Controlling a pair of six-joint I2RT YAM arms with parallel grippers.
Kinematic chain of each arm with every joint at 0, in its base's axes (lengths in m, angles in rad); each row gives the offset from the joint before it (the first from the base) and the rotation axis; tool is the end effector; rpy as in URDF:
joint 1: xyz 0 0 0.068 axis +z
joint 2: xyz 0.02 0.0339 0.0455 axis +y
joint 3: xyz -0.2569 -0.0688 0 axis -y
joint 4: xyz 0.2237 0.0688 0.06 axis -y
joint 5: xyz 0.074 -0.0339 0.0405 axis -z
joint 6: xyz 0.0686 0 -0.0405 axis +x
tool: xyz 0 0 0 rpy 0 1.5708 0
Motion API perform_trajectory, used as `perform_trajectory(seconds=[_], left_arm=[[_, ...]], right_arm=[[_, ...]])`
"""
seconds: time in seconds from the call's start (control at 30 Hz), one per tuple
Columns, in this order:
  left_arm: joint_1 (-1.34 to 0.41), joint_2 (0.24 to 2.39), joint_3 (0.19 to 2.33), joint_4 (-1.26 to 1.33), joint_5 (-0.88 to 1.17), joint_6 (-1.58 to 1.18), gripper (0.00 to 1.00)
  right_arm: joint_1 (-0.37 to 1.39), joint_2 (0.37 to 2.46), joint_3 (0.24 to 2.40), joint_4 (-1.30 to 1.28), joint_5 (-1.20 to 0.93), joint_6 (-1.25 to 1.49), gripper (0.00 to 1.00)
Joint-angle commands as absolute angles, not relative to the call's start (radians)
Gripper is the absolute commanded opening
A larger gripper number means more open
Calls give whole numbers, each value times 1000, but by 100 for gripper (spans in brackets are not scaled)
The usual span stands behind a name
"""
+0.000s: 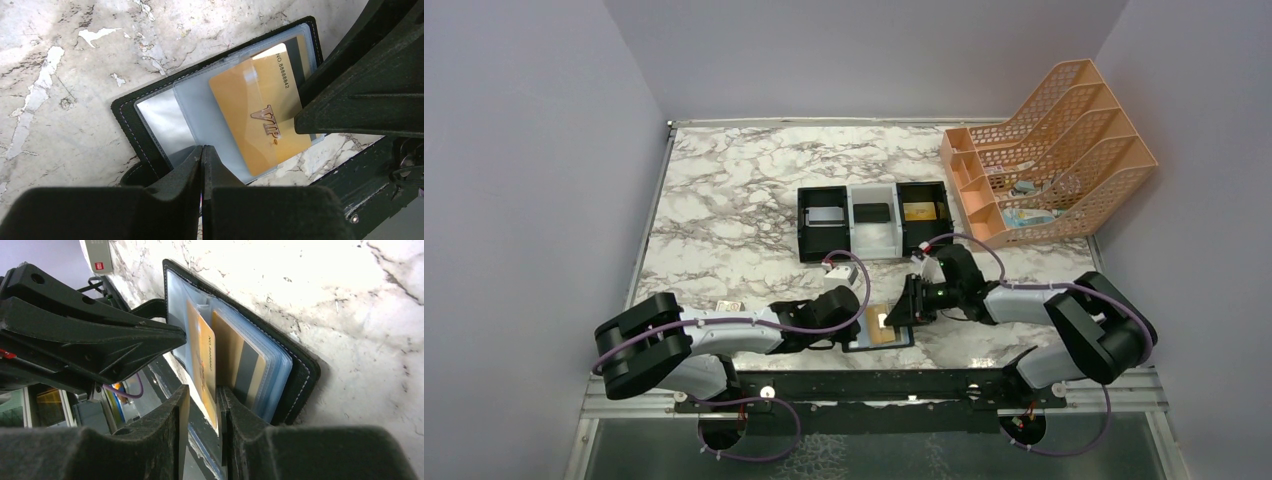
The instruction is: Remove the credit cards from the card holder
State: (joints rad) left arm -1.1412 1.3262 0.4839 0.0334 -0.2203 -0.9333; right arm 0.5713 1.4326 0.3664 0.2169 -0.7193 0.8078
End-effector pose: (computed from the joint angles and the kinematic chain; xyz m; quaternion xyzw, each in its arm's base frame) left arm 0.1172 -0.2199 0.1338 0.0551 0.9219 -0.2663 0.2758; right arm 0.1676 0.1614 0.1068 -0.0200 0.8843 0.4643 0.0454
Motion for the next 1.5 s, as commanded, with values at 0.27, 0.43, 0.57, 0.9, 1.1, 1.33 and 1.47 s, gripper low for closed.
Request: perform_trajectory(seconds=[0.27, 0.43, 0.57, 0.9, 1.1, 1.33, 1.47], left_arm=[[-1152, 1326, 479, 17, -232, -942, 5], [-1152, 1326, 477, 21, -233, -945, 5], [-1151, 1322, 475, 18, -234, -942, 5], [-1151, 1253, 460, -37, -262, -950, 4], [-1153, 1142, 454, -67, -270, -944, 9], [-1155, 1079, 465, 35, -191, -894, 30], [-1156, 1153, 472, 155, -148, -888, 30]], right_arm=[[623, 1498, 373, 345, -692, 858, 23], [634, 1515, 365, 362, -672, 875, 23], [635, 1487, 364, 327, -623, 881, 9], [634, 1327, 449, 10, -479, 739, 3], [635, 1297, 435, 12, -519, 750, 3], [635, 1328, 427, 89, -590, 802, 3], [635, 1347, 415, 133, -590, 835, 3]])
